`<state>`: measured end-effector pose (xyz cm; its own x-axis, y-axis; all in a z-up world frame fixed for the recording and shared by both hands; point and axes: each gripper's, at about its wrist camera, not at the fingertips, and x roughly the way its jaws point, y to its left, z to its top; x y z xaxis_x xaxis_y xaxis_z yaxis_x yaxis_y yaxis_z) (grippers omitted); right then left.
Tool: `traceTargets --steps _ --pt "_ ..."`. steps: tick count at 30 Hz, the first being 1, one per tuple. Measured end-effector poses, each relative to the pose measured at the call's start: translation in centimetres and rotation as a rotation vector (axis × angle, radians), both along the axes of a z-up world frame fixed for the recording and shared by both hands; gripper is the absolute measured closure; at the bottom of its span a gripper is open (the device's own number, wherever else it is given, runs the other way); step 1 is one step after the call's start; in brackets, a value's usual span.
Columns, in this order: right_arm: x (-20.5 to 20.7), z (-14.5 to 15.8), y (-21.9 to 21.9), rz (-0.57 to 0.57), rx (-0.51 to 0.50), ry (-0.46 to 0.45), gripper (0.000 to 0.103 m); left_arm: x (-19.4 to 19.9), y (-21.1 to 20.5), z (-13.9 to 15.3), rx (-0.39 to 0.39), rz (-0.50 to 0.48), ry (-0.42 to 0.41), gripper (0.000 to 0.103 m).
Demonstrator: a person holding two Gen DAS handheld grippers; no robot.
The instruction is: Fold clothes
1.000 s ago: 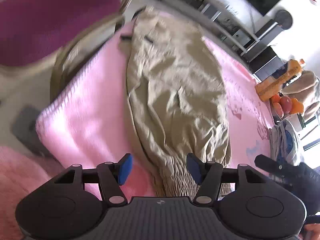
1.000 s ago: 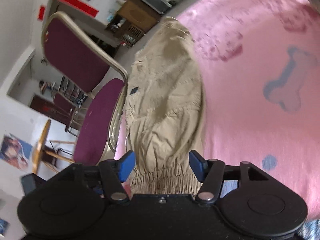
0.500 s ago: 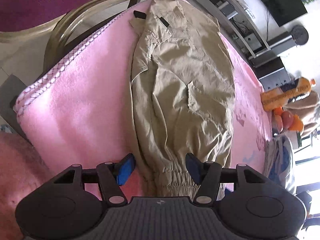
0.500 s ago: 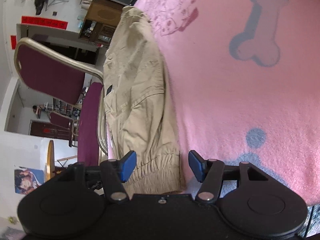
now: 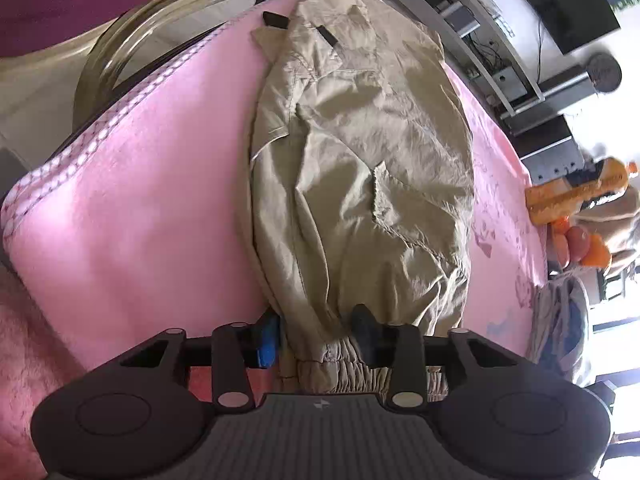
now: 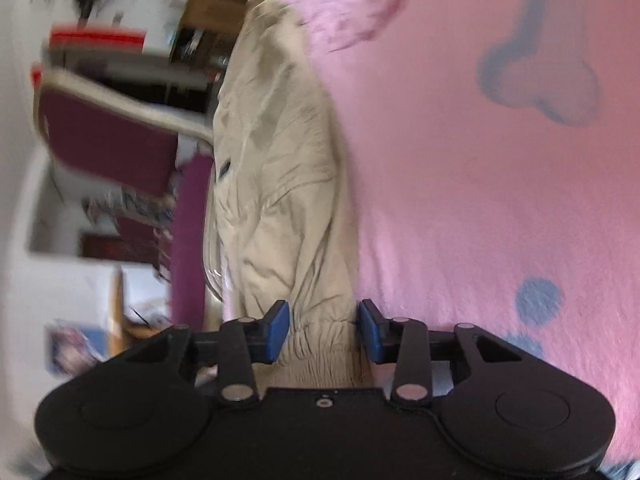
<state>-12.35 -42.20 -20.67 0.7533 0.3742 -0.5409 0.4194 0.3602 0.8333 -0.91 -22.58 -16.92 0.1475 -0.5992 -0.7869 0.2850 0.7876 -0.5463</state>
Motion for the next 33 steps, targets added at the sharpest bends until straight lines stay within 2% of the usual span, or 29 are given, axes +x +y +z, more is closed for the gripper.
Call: traceTargets --steps 2,3,4,5,6,8,11,16,20,22,24,26,30,33 --pt "0.4 0.5 0.5 0.024 -0.032 -0.02 0.047 -0.4 -0.7 0.3 0.027 -0.032 -0.044 0.056" --pt "0.4 0.6 0.7 0.028 -0.041 -0.026 0.047 -0.7 -0.9 0.4 0.047 -0.045 -0.069 0.065" --pt "0.4 0.7 0.8 0.02 -0.051 -0.016 0.054 -0.9 -1.1 0.6 0.061 -0.054 -0.092 0.071" --pt "0.3 0.6 0.8 0.003 -0.062 0.004 0.073 -1.0 -1.2 0.8 0.07 -0.06 -0.102 0.078" --pt "0.2 0.6 0.9 -0.011 -0.073 0.023 0.076 -1.0 -1.2 0.9 0.074 -0.061 -0.103 0.086" --pt "0.0 1.2 1.2 -0.034 -0.085 0.038 0.079 -0.8 -1.1 1.6 0.071 -0.056 -0.099 0.09" --pt "-0.1 3.6 1.7 -0.05 -0.115 0.008 0.082 -0.5 -0.6 3.6 0.034 -0.036 -0.096 0.092" --pt "-0.8 9.8 1.8 -0.096 -0.137 -0.095 0.082 -0.6 0.8 8.4 -0.088 0.003 -0.08 0.092" --pt "-2.7 13.6 2.5 -0.1 -0.165 -0.128 0.082 -2.7 1.8 11.5 -0.106 -0.021 -0.09 0.092" --pt "-3.9 14.6 3.1 -0.095 -0.176 -0.123 0.082 -4.1 2.3 11.8 -0.1 -0.035 -0.084 0.092" --pt "-5.2 14.4 3.6 -0.089 -0.174 -0.108 0.081 -5.5 2.6 11.2 -0.086 -0.048 -0.071 0.091" --pt "-6.2 13.1 4.0 -0.082 -0.16 -0.073 0.081 -6.5 2.9 9.2 -0.049 -0.059 -0.041 0.091" --pt "-7.1 8.1 3.7 -0.096 -0.051 0.066 0.081 -7.1 2.8 4.1 0.042 -0.037 0.103 0.091" --pt "-7.3 6.5 3.9 -0.092 -0.037 0.145 0.081 -6.9 2.9 3.1 0.061 -0.031 0.134 0.091"
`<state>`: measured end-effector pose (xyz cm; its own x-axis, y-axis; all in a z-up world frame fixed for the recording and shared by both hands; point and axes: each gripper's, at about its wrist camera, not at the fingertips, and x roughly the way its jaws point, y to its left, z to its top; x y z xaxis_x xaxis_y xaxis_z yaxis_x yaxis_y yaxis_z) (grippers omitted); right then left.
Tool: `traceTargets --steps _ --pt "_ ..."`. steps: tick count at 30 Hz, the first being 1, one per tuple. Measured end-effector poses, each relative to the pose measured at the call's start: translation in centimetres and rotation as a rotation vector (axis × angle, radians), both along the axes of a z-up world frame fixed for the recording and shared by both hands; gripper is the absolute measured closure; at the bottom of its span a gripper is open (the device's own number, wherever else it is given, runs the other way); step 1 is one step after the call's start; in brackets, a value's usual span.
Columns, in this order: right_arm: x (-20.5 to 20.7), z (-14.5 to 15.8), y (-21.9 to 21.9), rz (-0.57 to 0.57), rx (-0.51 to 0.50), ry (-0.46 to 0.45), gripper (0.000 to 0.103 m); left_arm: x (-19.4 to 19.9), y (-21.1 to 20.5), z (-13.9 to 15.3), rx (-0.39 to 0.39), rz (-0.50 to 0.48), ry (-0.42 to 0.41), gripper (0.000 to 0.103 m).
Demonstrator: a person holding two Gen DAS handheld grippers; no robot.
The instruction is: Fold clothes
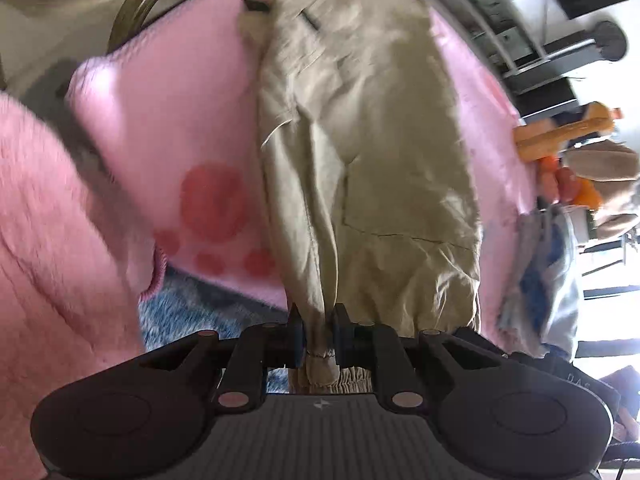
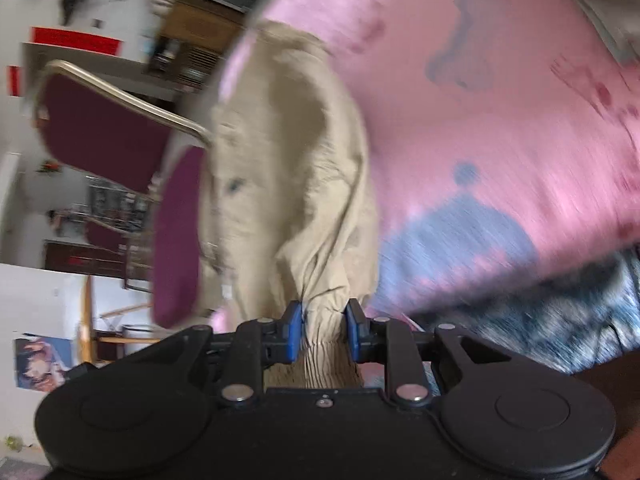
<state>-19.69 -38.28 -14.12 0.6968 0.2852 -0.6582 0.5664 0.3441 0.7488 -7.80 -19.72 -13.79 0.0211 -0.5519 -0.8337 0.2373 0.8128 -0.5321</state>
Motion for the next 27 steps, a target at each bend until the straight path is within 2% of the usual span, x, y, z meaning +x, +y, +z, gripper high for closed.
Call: traceTargets --steps 5,7,11,19,21,23,25,27 --pt "0.1 0.3 -0.2 -0.004 0.022 0.033 0.08 1.1 -0.5 1.8 -0.011 -0.005 0.013 0.091" --pt "0.5 1.0 -0.4 -0.012 0.038 0.018 0.08 1.7 -0.8 2.8 -0.018 -0.005 0.009 0.091" --pt "2.1 3.4 -1.2 -0.033 0.036 -0.027 0.078 3.2 -1.6 4.7 -0.038 -0.002 0.002 0.084" --pt "8.6 6.8 -3.6 -0.124 -0.011 -0.097 0.078 8.7 -4.9 8.1 -0.091 0.017 -0.13 0.073" --pt "11.2 7.2 -4.4 -0.157 -0.037 -0.11 0.07 11.1 -6.0 8.2 -0.088 0.026 -0.169 0.068" --pt "13.7 7.8 -5.3 -0.152 -0.096 -0.114 0.052 12.4 -5.4 9.0 -0.105 0.061 -0.204 0.066" --pt "14.6 8.6 -6.0 -0.139 -0.143 -0.127 0.051 13.7 -4.6 9.8 -0.125 0.098 -0.237 0.06" --pt "14.4 10.0 -6.3 -0.108 -0.214 -0.169 0.045 13.8 -3.1 10.8 -0.151 0.109 -0.304 0.054"
